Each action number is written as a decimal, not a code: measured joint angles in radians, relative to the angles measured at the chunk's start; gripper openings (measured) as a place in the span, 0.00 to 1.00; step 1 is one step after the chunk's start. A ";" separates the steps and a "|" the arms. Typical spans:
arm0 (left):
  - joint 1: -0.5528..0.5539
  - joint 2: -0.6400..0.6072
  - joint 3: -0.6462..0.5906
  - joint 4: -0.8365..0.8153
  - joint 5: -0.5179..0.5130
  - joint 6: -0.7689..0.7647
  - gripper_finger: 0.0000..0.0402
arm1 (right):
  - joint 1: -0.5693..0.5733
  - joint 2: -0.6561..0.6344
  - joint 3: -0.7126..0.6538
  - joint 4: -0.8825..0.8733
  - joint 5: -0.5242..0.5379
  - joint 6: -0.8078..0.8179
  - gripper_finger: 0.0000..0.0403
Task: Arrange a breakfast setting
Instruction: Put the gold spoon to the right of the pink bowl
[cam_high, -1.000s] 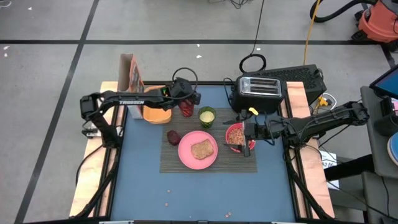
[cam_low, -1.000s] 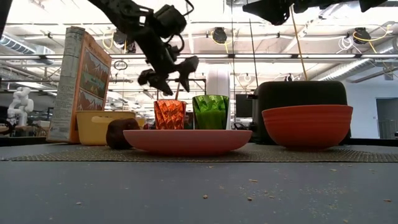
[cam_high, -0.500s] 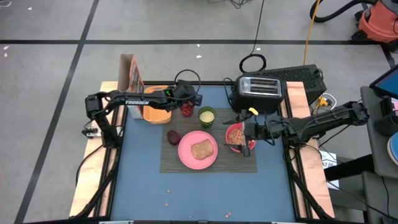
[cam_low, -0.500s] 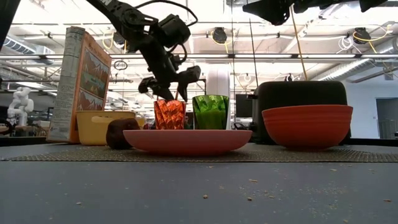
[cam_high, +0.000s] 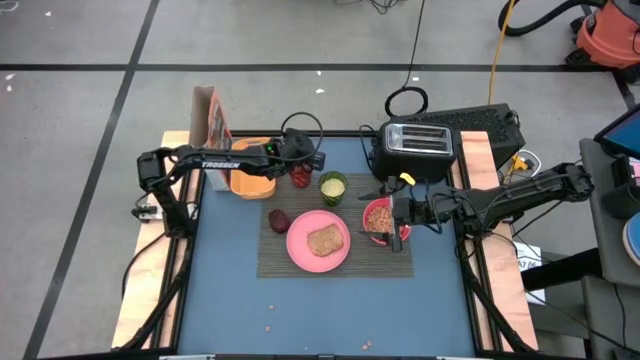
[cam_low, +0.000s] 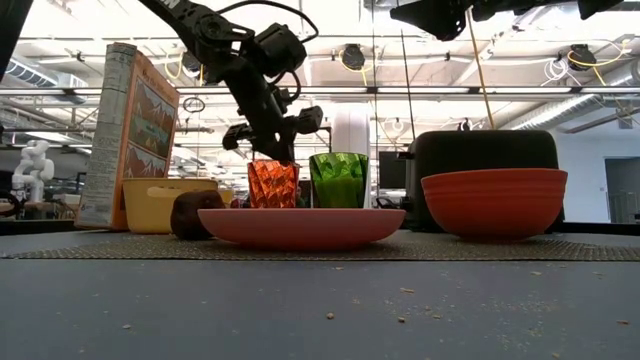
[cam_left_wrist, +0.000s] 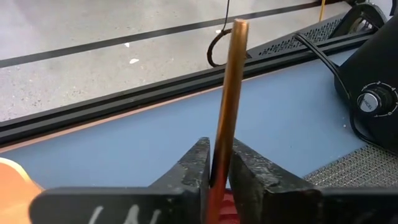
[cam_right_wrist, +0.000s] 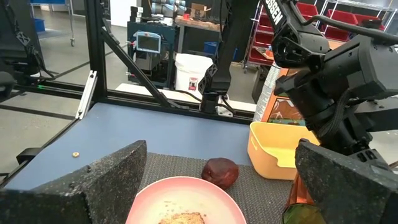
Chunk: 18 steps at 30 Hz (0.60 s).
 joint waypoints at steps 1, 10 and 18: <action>0.000 0.000 0.000 0.000 0.000 0.000 0.13 | 0.000 0.000 0.000 0.000 0.000 0.000 0.98; -0.020 -0.001 0.000 0.000 0.001 0.002 0.09 | 0.000 0.000 0.000 0.000 0.000 0.000 0.98; -0.037 -0.050 0.000 -0.014 0.010 0.010 0.08 | 0.000 0.000 0.000 0.000 0.000 0.000 0.98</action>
